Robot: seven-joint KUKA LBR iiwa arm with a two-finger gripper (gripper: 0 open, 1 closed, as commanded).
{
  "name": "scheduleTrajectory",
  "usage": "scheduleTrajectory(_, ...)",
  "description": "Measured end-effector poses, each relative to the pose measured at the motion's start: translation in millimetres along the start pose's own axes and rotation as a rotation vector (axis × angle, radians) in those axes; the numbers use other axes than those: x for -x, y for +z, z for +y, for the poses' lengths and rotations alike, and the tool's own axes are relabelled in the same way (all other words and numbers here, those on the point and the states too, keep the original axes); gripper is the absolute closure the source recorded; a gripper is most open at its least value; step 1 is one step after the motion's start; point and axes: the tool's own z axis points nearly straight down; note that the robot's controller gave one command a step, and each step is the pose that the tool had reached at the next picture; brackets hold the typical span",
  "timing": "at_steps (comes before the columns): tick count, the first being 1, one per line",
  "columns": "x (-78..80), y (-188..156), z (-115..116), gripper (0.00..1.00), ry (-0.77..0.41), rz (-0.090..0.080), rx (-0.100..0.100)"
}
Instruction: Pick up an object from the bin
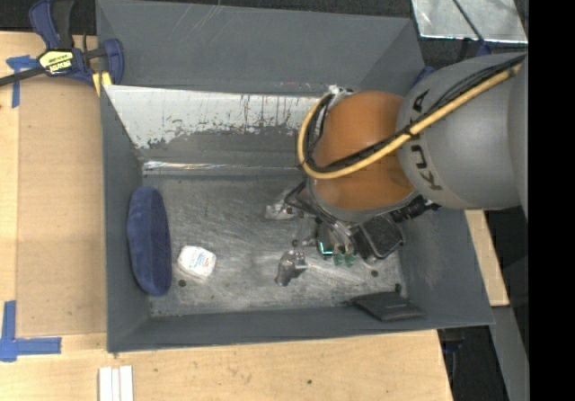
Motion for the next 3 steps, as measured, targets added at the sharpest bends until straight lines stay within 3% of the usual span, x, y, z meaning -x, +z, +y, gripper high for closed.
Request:
scheduleTrajectory(1,19.1,12.8,18.9,0.0,-0.064,-0.01,0.001)
scheduleTrajectory(2,15.4,25.5,-55.3,0.0,-0.288,-0.005,-0.003)
scheduleTrajectory(3,-0.8,27.9,-120.6,0.0,-0.749,-0.003,-0.003)
